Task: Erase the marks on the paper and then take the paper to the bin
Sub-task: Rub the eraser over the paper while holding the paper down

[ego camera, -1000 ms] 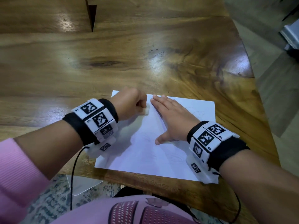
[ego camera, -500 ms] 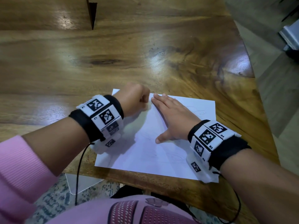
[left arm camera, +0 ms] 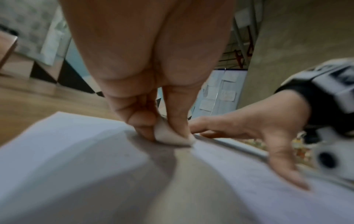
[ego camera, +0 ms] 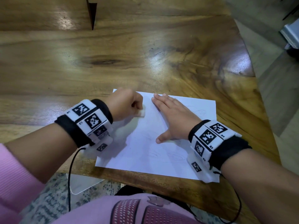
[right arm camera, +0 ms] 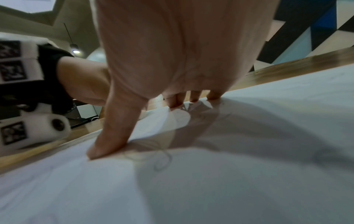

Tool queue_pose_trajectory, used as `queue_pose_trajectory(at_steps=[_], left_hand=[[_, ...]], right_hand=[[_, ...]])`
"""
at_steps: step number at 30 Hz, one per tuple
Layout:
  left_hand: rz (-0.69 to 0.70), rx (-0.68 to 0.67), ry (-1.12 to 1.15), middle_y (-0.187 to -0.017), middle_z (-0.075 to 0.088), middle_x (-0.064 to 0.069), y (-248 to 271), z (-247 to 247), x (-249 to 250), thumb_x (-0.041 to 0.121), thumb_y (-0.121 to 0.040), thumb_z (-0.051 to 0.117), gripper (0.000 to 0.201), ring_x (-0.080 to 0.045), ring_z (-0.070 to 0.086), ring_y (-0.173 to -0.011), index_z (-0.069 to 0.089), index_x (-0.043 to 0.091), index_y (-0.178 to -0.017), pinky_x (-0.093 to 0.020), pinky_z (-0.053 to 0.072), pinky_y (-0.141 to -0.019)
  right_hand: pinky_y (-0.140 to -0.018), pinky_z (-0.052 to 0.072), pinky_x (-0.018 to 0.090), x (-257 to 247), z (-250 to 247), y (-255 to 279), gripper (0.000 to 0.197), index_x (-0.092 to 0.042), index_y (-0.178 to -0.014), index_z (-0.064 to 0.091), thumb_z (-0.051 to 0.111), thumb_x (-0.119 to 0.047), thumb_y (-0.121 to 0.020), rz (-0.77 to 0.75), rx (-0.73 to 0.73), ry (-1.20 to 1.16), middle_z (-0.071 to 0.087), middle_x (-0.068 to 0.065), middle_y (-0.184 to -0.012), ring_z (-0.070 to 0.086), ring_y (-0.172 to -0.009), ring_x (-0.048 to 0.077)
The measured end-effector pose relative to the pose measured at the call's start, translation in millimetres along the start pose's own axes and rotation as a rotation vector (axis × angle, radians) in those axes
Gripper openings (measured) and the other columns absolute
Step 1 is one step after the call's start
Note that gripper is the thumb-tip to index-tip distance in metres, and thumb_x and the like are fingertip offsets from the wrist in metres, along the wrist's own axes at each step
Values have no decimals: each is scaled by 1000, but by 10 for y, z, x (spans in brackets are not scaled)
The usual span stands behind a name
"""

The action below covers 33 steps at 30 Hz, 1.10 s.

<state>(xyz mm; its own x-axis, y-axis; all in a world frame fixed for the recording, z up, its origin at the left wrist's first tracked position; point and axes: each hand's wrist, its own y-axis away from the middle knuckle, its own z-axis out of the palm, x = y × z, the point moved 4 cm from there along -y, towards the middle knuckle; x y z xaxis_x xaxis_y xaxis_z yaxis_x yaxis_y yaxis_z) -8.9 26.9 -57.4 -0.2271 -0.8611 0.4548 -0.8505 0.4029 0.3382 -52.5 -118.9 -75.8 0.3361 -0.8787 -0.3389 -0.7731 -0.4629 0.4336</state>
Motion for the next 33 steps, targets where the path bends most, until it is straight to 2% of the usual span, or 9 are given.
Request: queue_pose_trajectory(at_steps=[2, 5, 10, 15, 17, 20, 23, 28, 33], left_hand=[[-66, 121, -2, -73, 55, -2, -112, -112, -38, 19, -76, 70, 14, -19, 48, -70, 65, 7, -80, -23, 30, -61], [-71, 149, -8, -73, 53, -3, -86, -97, -14, 16, -78, 66, 10, -21, 47, -70, 62, 6, -79, -24, 31, -61], [95, -197, -38, -70, 57, -2, 317, 198, -42, 20, -73, 71, 15, -18, 48, -67, 59, 16, -65, -14, 31, -55], [-4, 120, -24, -74, 55, 0, -86, -33, -22, 17, -77, 68, 11, -19, 50, -72, 64, 8, -80, -23, 35, -64], [-8, 135, -15, -76, 54, -1, -112, -2, 12, 16, -77, 67, 9, -20, 48, -73, 63, 8, -79, -25, 33, -65], [136, -60, -29, -71, 52, 1, 220, 180, 45, 14, -75, 65, 11, -20, 48, -71, 59, 15, -66, -25, 30, -60], [210, -201, -70, -74, 57, -1, 370, 280, 45, 14, -75, 66, 6, -18, 51, -72, 64, 11, -70, -21, 30, -58], [2, 157, -16, -77, 55, -3, -135, -14, 23, 13, -76, 66, 6, -21, 46, -74, 63, 9, -78, -30, 39, -72], [201, -151, -92, -73, 56, 0, 289, 281, 94, 15, -76, 65, 8, -16, 47, -70, 63, 9, -73, -19, 28, -54]], right_hand=[[-117, -7, 25, 0, 0, -1, 125, -21, -150, -6, 77, -55, -64, 1, -1, 3, -13, -10, -157, -13, -144, 10], [-116, -7, 25, -4, 0, -2, 124, -21, -150, -6, 77, -55, -64, 3, -1, 10, -14, -11, -157, -14, -144, 10], [-116, -7, 25, -2, -1, 6, 125, -21, -150, -7, 77, -54, -64, 6, -5, -7, -15, -11, -157, -14, -144, 9], [-116, -7, 24, -5, 1, 1, 125, -21, -150, -7, 76, -56, -64, 1, -6, 15, -15, -10, -157, -14, -144, 10], [-116, -7, 25, 0, 7, -3, 125, -21, -150, -8, 76, -56, -64, 2, -11, 17, -16, -10, -157, -14, -144, 10], [-117, -7, 26, 2, 15, -9, 126, -20, -150, -9, 76, -56, -64, 0, -16, 20, -17, -9, -157, -15, -144, 11], [-117, -8, 26, -7, 11, -5, 125, -19, -150, -9, 76, -56, -65, -3, -19, 24, -17, -8, -157, -15, -145, 12], [-116, -8, 26, -3, 12, -3, 125, -19, -150, -9, 75, -57, -65, 0, -17, 34, -16, -8, -157, -14, -145, 12], [-117, -7, 26, 1, 14, -5, 126, -20, -150, -8, 76, -56, -64, 2, -17, 18, -16, -9, -157, -15, -144, 11]])
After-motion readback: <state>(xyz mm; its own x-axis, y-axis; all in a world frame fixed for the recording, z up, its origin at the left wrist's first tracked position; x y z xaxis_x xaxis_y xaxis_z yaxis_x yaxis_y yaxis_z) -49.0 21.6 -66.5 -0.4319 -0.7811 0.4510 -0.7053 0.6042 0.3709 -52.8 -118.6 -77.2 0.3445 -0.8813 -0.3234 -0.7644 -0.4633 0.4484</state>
